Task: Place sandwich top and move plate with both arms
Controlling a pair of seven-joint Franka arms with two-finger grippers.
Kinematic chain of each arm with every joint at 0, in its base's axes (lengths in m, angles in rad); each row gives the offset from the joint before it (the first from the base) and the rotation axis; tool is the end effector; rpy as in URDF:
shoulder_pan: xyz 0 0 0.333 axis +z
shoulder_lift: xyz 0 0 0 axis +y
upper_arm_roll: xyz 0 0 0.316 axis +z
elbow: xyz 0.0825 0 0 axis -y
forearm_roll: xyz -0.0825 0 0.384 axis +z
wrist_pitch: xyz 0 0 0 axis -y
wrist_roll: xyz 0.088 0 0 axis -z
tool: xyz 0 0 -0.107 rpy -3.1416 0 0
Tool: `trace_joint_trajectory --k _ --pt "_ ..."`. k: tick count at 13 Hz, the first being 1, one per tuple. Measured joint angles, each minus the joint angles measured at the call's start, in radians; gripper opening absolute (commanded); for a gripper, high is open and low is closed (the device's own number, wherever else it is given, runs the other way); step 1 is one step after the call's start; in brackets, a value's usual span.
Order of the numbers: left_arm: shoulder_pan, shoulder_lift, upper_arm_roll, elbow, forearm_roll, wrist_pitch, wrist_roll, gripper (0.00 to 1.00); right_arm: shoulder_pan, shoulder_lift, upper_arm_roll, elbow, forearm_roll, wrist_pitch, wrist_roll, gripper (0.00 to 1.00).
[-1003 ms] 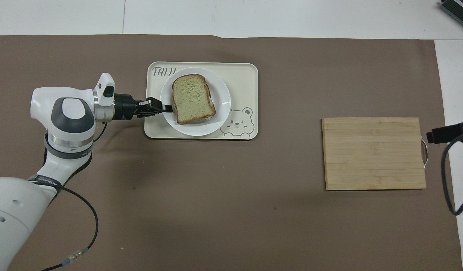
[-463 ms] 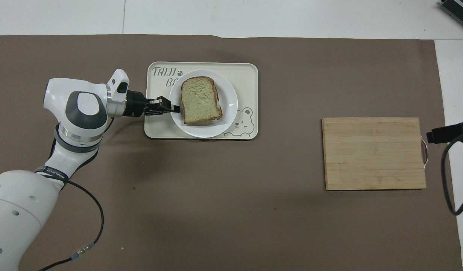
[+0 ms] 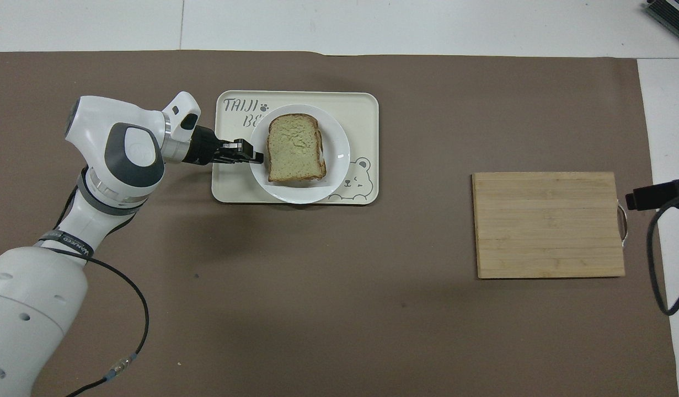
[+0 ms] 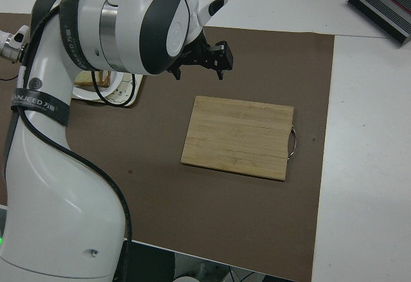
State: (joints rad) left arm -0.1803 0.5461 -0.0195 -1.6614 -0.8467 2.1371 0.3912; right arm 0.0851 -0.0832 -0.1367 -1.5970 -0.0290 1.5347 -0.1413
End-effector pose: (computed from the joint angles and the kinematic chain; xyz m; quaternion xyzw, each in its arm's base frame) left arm 0.6618 -0.1653 0.2974 0.9377 -0.0413 0.0002 0.3449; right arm 0.5241 -0.0337 0.6535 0.9989 0.0443 0.0092 0.0098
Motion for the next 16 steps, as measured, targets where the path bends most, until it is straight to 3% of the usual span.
trace_joint_trajectory --k 2,4,5,8,12,16 --pt "0.001 -0.002 0.010 0.032 0.121 0.007 -0.042 0.46 0.000 0.000 0.000 0.000 0.000 0.000 0.000 1.00" --pt "0.002 -0.019 0.021 0.061 0.208 0.009 -0.067 0.59 0.000 0.000 0.000 0.000 0.000 0.000 0.000 1.00" --pt "0.001 -0.038 0.031 0.069 0.248 0.009 -0.077 0.60 0.000 0.000 0.000 0.000 0.000 0.000 0.000 1.00" --pt "0.002 -0.100 0.059 0.078 0.411 0.009 -0.090 0.94 0.000 0.000 0.000 0.000 0.000 0.000 0.000 1.00" --pt "0.002 -0.167 0.075 0.092 0.672 0.009 -0.096 1.00 0.000 0.000 0.000 0.000 0.000 0.000 0.000 1.00" --pt "0.005 -0.276 0.157 0.133 0.731 -0.089 -0.089 1.00 0.000 0.000 0.000 0.000 0.000 0.000 0.000 1.00"
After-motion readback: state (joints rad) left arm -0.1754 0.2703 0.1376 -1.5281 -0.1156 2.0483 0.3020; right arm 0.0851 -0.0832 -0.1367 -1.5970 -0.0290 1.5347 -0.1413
